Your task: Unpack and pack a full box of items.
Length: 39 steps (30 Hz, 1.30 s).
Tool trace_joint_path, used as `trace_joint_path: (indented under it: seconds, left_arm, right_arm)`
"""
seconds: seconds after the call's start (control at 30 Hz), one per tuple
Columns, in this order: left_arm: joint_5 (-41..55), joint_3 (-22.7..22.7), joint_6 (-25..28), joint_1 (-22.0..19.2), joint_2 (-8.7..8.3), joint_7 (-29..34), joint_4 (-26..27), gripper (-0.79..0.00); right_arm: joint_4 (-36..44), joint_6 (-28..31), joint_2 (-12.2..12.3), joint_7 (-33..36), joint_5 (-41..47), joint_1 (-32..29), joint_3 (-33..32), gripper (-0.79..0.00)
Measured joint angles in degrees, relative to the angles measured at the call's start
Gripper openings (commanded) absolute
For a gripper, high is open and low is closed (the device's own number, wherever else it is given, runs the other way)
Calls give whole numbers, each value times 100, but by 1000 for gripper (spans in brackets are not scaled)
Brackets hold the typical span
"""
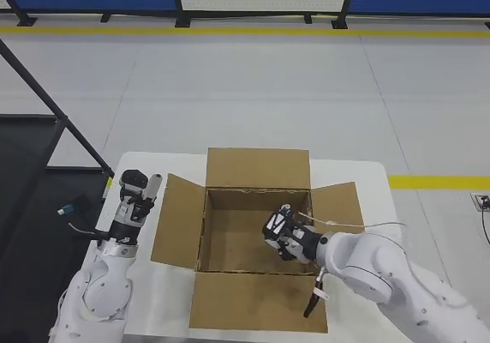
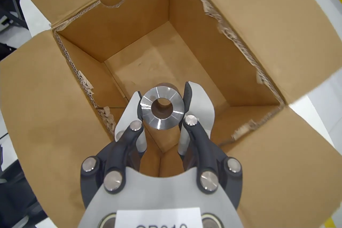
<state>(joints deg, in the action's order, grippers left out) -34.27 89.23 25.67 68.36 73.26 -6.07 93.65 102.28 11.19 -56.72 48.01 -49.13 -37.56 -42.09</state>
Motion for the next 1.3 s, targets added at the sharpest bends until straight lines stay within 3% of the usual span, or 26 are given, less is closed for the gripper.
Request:
trace_joint_path:
  seconds: [0.27, 0.47, 0.67, 0.97, 1.0, 1.07, 1.1, 1.3]
  left_arm:
    - [69, 128, -45, 229, -10, -112, 94, 0]
    - [68, 126, -44, 226, -10, -110, 92, 0]
    - [67, 126, -44, 226, -10, -110, 92, 0]
    - [67, 126, -44, 226, -10, -110, 92, 0]
    - [67, 126, -44, 226, -10, -110, 92, 0]
    - [67, 126, -44, 226, -10, -110, 92, 0]
    - [67, 126, -44, 226, -10, -110, 92, 0]
    - [67, 126, -44, 226, -10, -110, 92, 0]
  right_arm:
    - [-2148, -531, -1317, -280, 5, 1586, 1938, -785]
    - [-3643, -860, -2170, -313, 44, 2056, 2500, -785]
    - [-4692, -603, -2693, -226, 297, 2169, 2639, -785]
    - [-5484, -174, -3148, -280, 383, 2222, 2633, -785]
    - [-5538, -152, -3180, -274, 374, 2227, 2628, -677]
    - [-5646, -128, -3247, -262, 349, 2237, 2610, -259]
    - [-5686, -120, -3274, -254, 341, 2240, 2600, 0]
    - [-5893, -43, -3407, -196, 272, 2265, 2515, 0]
